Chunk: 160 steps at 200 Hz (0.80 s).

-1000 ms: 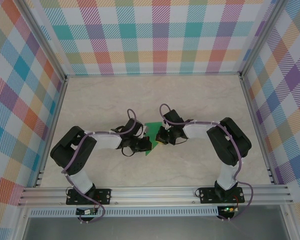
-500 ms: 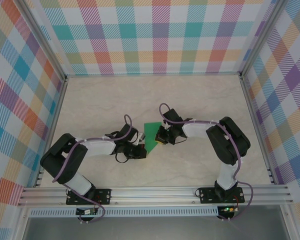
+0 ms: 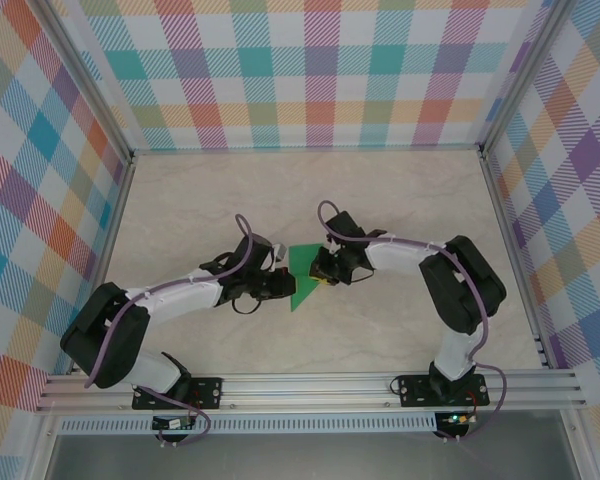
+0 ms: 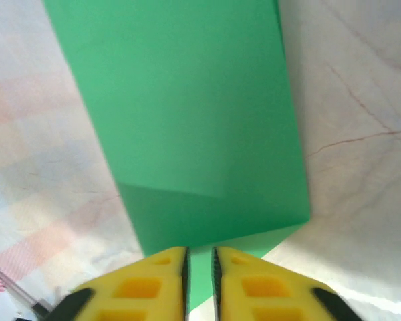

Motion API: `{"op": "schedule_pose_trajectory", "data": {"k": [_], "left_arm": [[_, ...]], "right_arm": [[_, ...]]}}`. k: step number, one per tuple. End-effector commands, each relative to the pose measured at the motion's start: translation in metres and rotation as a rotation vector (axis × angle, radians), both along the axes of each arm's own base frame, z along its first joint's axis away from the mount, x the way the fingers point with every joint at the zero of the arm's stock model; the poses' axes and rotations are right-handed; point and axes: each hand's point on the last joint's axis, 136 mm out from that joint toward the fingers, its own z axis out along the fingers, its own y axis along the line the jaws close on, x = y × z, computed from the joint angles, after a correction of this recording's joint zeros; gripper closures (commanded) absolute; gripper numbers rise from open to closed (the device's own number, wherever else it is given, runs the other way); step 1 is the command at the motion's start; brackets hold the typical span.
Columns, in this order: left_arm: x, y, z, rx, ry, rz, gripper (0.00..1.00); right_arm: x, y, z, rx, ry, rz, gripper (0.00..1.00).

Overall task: Fold a paper plane with a square sheet of paper (pick it up from the middle)
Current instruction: Third fold the triangle at the center of the table, then fourth fold the wing at the center of the table.

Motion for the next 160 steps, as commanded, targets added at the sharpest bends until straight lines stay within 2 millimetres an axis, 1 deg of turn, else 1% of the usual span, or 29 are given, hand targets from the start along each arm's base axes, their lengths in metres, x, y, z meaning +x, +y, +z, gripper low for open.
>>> {"op": "schedule_pose_trajectory", "data": {"k": [1,12,34,50,66,96,134,160], "left_arm": [[0.022,-0.009,0.017,-0.034,-0.046,0.086,0.86],[0.026,-0.01,0.013,-0.027,-0.035,0.097,0.84],[0.032,-0.012,0.005,-0.004,-0.016,0.111,0.84],[0.037,-0.009,-0.002,0.037,-0.01,0.135,0.84],[0.042,-0.006,-0.011,0.076,0.0,0.156,0.84],[0.048,-0.01,-0.026,0.111,0.037,0.154,0.87],[0.055,0.001,-0.04,0.195,0.044,0.2,0.91],[0.054,0.006,-0.049,0.228,0.054,0.21,0.92]], "right_arm": [[0.012,-0.013,0.028,0.001,-0.056,-0.043,0.62],[0.012,-0.024,0.031,-0.015,-0.065,-0.071,0.56],[0.01,-0.046,0.034,-0.056,-0.084,-0.12,0.43],[0.007,-0.059,0.033,-0.087,-0.087,-0.141,0.37],[0.002,-0.063,0.031,-0.084,-0.081,-0.141,0.34],[-0.005,-0.06,0.023,-0.031,-0.047,-0.139,0.32],[-0.005,-0.041,0.02,0.075,-0.007,-0.106,0.32],[-0.006,-0.032,0.017,0.122,0.017,-0.085,0.34]]}}
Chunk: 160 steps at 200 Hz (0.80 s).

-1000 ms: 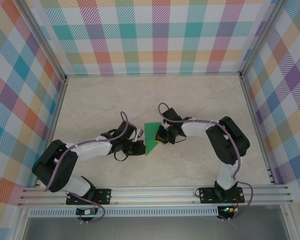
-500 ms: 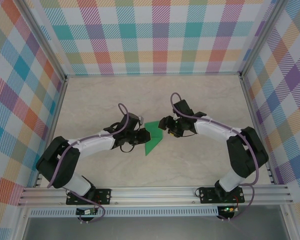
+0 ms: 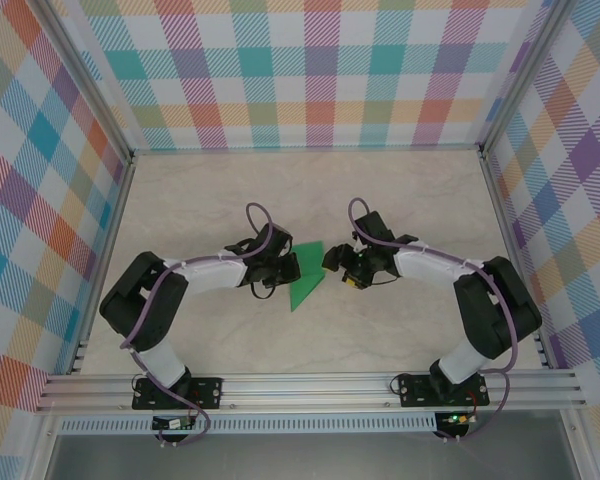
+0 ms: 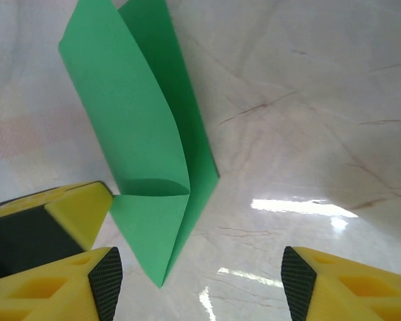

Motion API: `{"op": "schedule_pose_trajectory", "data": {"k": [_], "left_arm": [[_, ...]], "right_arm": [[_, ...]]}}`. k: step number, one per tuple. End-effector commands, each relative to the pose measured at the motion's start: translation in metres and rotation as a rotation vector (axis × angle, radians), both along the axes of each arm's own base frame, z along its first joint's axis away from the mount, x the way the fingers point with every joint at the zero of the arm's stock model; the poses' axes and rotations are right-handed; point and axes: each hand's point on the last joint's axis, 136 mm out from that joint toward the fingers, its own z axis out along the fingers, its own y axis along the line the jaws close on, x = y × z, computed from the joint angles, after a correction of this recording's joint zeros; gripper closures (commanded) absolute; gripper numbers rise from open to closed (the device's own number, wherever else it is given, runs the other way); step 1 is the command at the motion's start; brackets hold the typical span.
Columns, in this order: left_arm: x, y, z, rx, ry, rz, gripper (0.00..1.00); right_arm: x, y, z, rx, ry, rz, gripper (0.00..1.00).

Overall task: Fold a paper plane with a square sheet of paper (pick it up from the middle)
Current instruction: Fourth fold the wing at the center of the table.

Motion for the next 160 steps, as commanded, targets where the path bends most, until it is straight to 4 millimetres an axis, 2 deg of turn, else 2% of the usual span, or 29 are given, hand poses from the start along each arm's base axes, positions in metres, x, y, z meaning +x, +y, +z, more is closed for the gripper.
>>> {"op": "schedule_pose_trajectory", "data": {"k": [1,76,121,160], "left_arm": [[0.002,0.007,-0.008,0.058,0.012,0.03,0.92],[-0.003,0.016,-0.018,0.084,0.029,0.046,0.94],[-0.005,0.017,-0.02,0.088,0.033,0.047,0.94],[-0.005,0.016,-0.02,0.086,0.037,0.046,0.94]], "right_arm": [[0.0,0.014,-0.001,0.081,0.026,0.024,0.35],[-0.001,0.035,-0.009,0.175,0.076,0.092,0.49],[-0.002,0.04,-0.015,0.186,0.099,0.121,0.51],[0.003,0.053,-0.007,0.261,0.058,0.176,0.58]]}}
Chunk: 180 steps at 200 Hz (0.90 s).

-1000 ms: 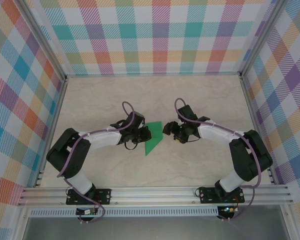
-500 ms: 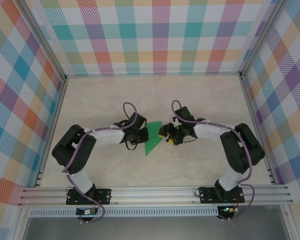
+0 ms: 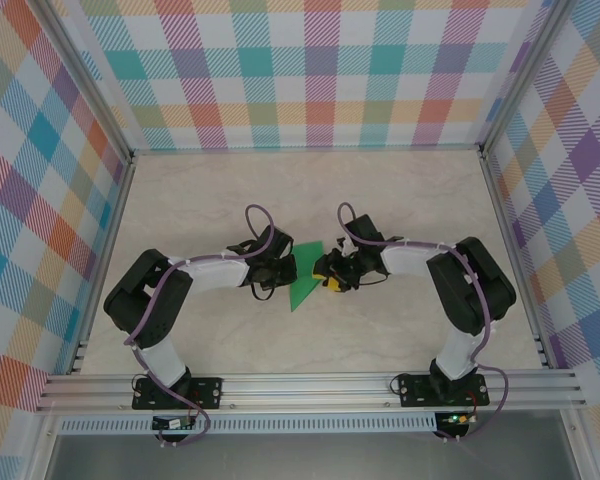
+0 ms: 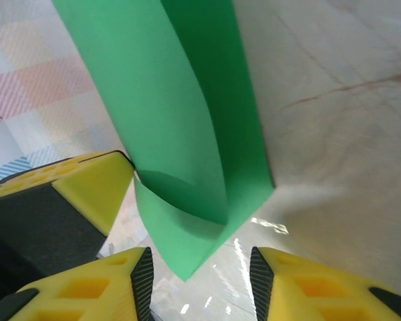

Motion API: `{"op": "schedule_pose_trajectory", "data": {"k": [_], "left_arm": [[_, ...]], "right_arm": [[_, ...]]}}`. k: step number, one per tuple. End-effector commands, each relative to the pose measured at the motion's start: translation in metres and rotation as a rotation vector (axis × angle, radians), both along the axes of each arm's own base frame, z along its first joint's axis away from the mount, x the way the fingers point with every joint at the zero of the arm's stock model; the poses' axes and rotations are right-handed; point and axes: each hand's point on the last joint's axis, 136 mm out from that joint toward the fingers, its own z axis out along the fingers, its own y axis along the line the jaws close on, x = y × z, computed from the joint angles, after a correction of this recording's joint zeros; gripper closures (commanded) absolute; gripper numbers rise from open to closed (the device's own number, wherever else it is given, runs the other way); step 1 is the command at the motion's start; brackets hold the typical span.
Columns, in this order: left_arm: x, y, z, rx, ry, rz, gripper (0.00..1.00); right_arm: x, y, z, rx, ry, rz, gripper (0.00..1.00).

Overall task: Fold a paper plane with a square sheet of paper (pick it up from the middle)
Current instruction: Fourth fold the wing at the center of the table.

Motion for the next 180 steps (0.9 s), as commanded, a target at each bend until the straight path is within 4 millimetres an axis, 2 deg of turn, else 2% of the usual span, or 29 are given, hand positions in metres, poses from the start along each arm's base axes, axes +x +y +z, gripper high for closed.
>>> {"op": "schedule_pose_trajectory", "data": {"k": [1,80,109,139,144,180], "left_arm": [[-0.006,0.006,-0.008,0.03,0.024,0.006,0.94],[-0.006,0.007,-0.005,0.036,0.019,0.008,0.94],[-0.005,0.011,-0.001,0.05,0.021,0.016,0.93],[-0.002,0.02,0.015,0.086,-0.004,0.041,0.9],[-0.006,0.026,0.016,0.108,0.011,0.044,0.89],[-0.006,0.044,0.046,0.148,-0.05,0.075,0.78]], "right_arm": [[0.01,0.016,0.015,0.093,-0.063,0.057,0.58],[0.008,0.029,0.017,0.187,-0.126,0.163,0.69],[0.008,0.027,0.01,0.167,-0.159,0.189,0.79],[0.012,0.022,0.003,0.107,-0.141,0.167,0.92],[0.013,0.021,0.004,0.099,-0.145,0.16,0.93],[0.019,0.014,0.025,0.05,-0.183,0.106,0.96]]}}
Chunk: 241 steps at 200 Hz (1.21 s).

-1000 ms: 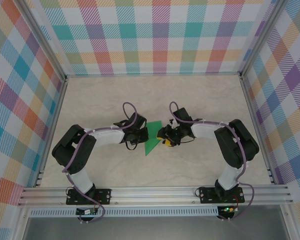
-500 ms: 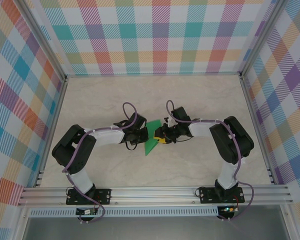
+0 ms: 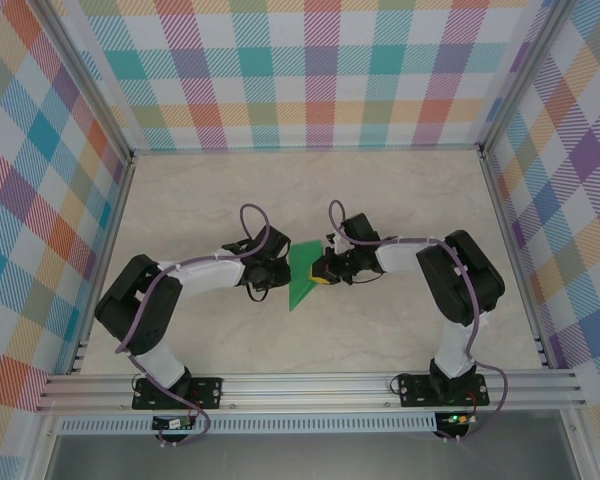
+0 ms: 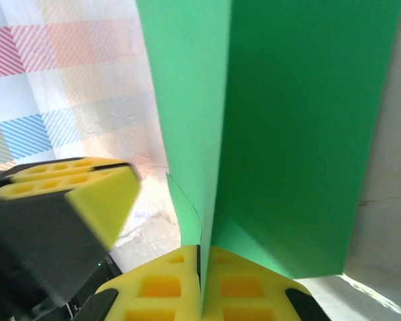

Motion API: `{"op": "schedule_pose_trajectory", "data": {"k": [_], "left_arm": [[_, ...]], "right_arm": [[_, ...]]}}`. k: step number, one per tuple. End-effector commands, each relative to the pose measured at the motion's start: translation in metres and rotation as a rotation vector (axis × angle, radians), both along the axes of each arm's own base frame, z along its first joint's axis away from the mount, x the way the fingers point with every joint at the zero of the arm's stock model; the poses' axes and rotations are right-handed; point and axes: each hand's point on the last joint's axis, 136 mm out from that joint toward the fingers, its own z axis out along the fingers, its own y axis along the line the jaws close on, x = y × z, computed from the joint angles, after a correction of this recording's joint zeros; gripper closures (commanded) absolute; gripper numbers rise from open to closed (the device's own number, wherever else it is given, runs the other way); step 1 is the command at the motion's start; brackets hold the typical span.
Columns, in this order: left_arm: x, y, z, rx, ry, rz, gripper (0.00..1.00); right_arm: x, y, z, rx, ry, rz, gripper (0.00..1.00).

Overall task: Fold a paper plane with a square sheet of paper (pick it up from the middle)
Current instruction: Fourth fold the wing at the center of the table.

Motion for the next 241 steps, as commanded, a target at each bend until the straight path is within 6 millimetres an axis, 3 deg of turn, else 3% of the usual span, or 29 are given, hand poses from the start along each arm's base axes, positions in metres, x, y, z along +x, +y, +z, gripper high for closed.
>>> {"op": "schedule_pose_trajectory", "data": {"k": [1,52,97,128,154,202,241], "left_arm": [[0.004,0.017,0.035,0.046,-0.062,0.03,0.78],[-0.006,0.047,0.096,0.073,-0.198,0.048,0.39],[-0.015,0.06,0.132,0.057,-0.286,0.027,0.22],[-0.019,0.069,0.134,0.078,-0.321,0.021,0.14],[-0.024,0.071,0.125,0.085,-0.341,-0.024,0.0],[-0.036,0.053,0.1,0.0,-0.393,-0.168,0.0],[-0.041,0.026,0.093,-0.109,-0.477,-0.295,0.01]], "right_arm": [[0.01,-0.003,0.026,-0.024,-0.065,-0.034,0.96],[0.016,-0.011,0.066,-0.11,-0.103,-0.11,0.97],[0.026,-0.004,0.099,-0.164,-0.134,-0.177,0.97],[0.03,0.007,0.099,-0.181,-0.094,-0.232,0.97],[0.028,0.017,0.086,-0.191,-0.04,-0.269,0.97],[0.019,0.029,0.053,-0.231,0.071,-0.302,0.97],[0.011,0.021,0.032,-0.3,0.142,-0.33,0.97]]}}
